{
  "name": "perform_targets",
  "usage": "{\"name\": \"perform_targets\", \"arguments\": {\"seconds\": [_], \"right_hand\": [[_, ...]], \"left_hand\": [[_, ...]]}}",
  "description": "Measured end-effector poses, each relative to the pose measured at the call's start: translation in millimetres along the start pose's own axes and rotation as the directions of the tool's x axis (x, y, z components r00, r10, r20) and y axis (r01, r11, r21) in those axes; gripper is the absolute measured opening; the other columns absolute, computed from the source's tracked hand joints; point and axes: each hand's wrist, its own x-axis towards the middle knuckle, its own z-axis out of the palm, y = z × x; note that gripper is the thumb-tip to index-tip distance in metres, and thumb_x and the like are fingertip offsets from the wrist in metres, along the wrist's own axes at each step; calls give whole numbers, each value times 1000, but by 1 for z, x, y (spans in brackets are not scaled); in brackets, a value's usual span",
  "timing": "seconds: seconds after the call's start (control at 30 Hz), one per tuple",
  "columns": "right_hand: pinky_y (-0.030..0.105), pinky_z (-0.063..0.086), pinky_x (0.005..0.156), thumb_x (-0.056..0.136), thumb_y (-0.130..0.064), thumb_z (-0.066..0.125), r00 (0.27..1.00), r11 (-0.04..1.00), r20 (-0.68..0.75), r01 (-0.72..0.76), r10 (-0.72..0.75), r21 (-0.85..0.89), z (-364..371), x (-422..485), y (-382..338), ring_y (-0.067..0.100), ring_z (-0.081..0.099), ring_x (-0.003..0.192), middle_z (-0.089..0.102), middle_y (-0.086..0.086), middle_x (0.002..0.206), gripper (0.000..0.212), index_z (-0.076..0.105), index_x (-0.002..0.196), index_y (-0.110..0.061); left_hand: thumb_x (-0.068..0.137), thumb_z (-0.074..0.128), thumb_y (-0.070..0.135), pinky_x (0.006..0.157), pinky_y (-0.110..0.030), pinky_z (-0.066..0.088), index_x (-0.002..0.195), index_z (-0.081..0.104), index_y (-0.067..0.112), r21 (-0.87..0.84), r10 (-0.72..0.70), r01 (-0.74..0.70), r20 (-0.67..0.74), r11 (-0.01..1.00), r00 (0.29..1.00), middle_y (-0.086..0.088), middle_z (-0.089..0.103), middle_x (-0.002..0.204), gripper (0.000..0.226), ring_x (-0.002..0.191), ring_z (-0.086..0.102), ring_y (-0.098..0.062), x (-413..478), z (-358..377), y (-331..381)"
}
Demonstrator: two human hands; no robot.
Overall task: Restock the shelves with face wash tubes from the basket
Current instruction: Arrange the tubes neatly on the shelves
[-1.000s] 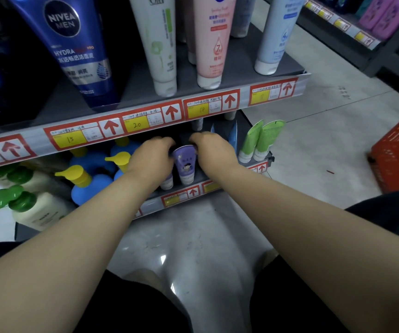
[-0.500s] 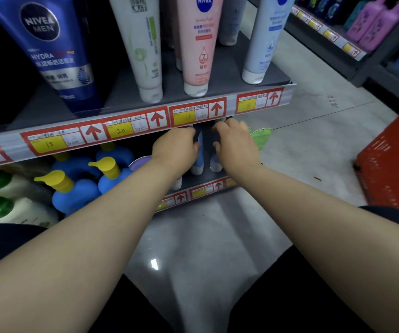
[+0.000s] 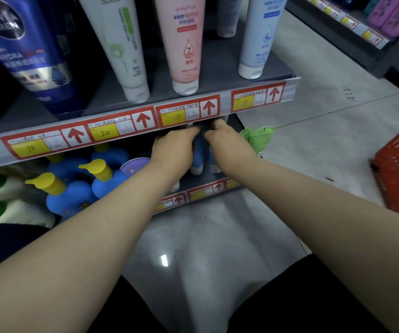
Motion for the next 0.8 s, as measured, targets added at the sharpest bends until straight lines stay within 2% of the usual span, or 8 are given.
{"name": "perform_targets", "arguments": {"seconds": [0.07, 0.17, 0.3, 0.47, 0.67, 0.8], "right_hand": [[40, 47, 90, 89, -2, 51, 1000, 999, -1, 6, -6, -35, -3, 1, 6, 32, 46, 114, 45, 15, 121, 31, 57, 120, -6], [40, 46, 91, 87, 1, 53, 1000, 997, 1, -18, 18, -80, -8, 5, 17, 32, 44, 117, 50, 15, 119, 33, 59, 118, -7], [37, 44, 87, 91, -7, 53, 999, 997, -11, -34, 33, -74, -9, 6, 24, 30, 44, 117, 54, 11, 117, 28, 62, 116, -14], [35, 42, 87, 89, -5, 49, 999, 999, 33, 14, -12, -43, -8, 4, 21, 28, 56, 105, 62, 7, 112, 29, 61, 112, -18], [37, 49, 81, 92, -14, 50, 997, 997, 69, -34, 30, 64, -3, 7, 24, 28, 56, 101, 62, 8, 109, 23, 64, 108, -20], [41, 40, 97, 92, -23, 54, 998, 999, 30, -48, 49, -20, -1, 8, 28, 28, 52, 111, 59, 8, 117, 27, 61, 118, -21]], "left_hand": [[96, 40, 23, 95, -36, 39, 129, 52, 32, 28, 10, -11, 36, 1000, 999, -4, 56, 131, 36, 121, 50, -31, -1, 1, -3], [95, 40, 18, 99, -39, 37, 133, 49, 37, 105, 17, -24, 64, 994, 998, -2, 53, 135, 44, 125, 46, -29, -1, 3, -6], [94, 45, 13, 96, -38, 39, 130, 55, 32, 146, 29, -32, 25, 989, 999, 0, 54, 134, 42, 124, 48, -28, 0, 6, -12], [92, 49, 13, 90, -40, 45, 135, 49, 27, 126, 25, -22, -20, 992, 999, -5, 52, 135, 46, 120, 50, -32, 0, 9, -11], [90, 56, 23, 76, -35, 45, 105, 65, 19, 143, 58, -47, -74, 989, 996, -6, 60, 112, 18, 104, 55, -30, 1, 9, -4], [91, 55, 22, 81, -33, 40, 102, 67, 22, 99, 83, -75, -86, 992, 993, -2, 65, 103, 17, 103, 56, -25, -2, 12, -5]]}}
